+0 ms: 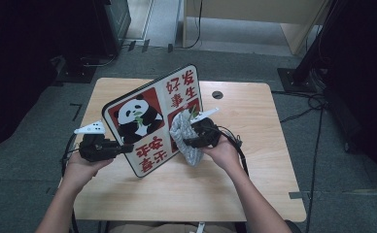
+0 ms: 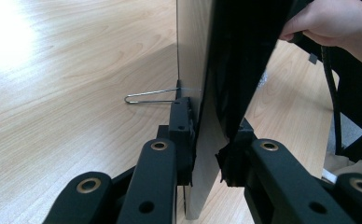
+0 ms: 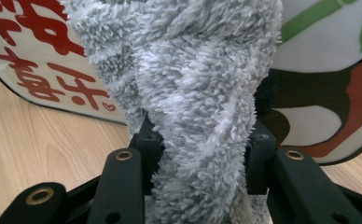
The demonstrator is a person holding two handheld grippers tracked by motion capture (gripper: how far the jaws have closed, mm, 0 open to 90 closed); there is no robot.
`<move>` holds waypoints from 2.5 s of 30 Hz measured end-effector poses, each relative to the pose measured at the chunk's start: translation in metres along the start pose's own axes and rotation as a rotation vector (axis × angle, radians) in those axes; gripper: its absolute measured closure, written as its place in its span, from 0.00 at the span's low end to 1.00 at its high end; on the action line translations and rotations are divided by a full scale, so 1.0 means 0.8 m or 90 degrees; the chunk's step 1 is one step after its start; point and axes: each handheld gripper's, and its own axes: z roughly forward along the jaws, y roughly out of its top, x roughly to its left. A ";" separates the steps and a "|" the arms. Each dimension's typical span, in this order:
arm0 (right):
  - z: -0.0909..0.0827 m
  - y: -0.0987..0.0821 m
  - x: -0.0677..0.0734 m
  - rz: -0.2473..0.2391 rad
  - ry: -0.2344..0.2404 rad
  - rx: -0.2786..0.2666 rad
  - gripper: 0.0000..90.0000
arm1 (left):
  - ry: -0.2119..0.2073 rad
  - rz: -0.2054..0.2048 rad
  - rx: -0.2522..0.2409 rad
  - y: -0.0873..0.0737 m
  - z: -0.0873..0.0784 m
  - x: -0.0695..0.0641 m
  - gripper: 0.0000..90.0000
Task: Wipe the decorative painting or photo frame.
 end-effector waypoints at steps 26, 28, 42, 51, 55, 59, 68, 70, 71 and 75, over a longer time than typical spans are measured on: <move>0.022 -0.022 -0.006 0.019 0.013 0.042 0.67 | 0.000 0.000 0.001 0.000 0.000 -0.001 0.87; 0.021 -0.022 -0.006 0.019 0.014 0.044 0.67 | -0.001 -0.002 0.001 0.000 0.000 0.000 0.87; 0.005 -0.015 -0.004 0.021 0.025 0.036 0.68 | 0.000 -0.003 0.001 0.000 0.000 -0.001 0.87; -0.025 0.007 0.008 0.018 0.037 -0.002 0.68 | 0.001 -0.004 0.001 0.000 0.000 -0.001 0.87; -0.037 0.019 0.017 0.013 0.038 -0.006 0.69 | 0.001 -0.004 0.001 0.000 0.000 -0.001 0.87; -0.050 0.031 0.026 -0.003 0.039 -0.018 0.69 | 0.000 -0.003 0.001 0.000 0.000 -0.001 0.87; -0.084 0.077 0.046 -0.017 0.055 -0.053 0.69 | 0.001 -0.001 0.001 0.000 0.001 0.000 0.87; -0.091 0.089 0.050 -0.018 0.056 -0.061 0.69 | 0.001 -0.002 0.001 0.000 0.001 0.000 0.87; -0.093 0.094 0.053 -0.022 0.054 -0.061 0.69 | 0.001 -0.002 0.001 0.000 0.001 0.000 0.87; -0.100 0.117 0.060 -0.037 0.047 -0.060 0.68 | 0.001 -0.003 -0.001 0.000 0.001 0.000 0.87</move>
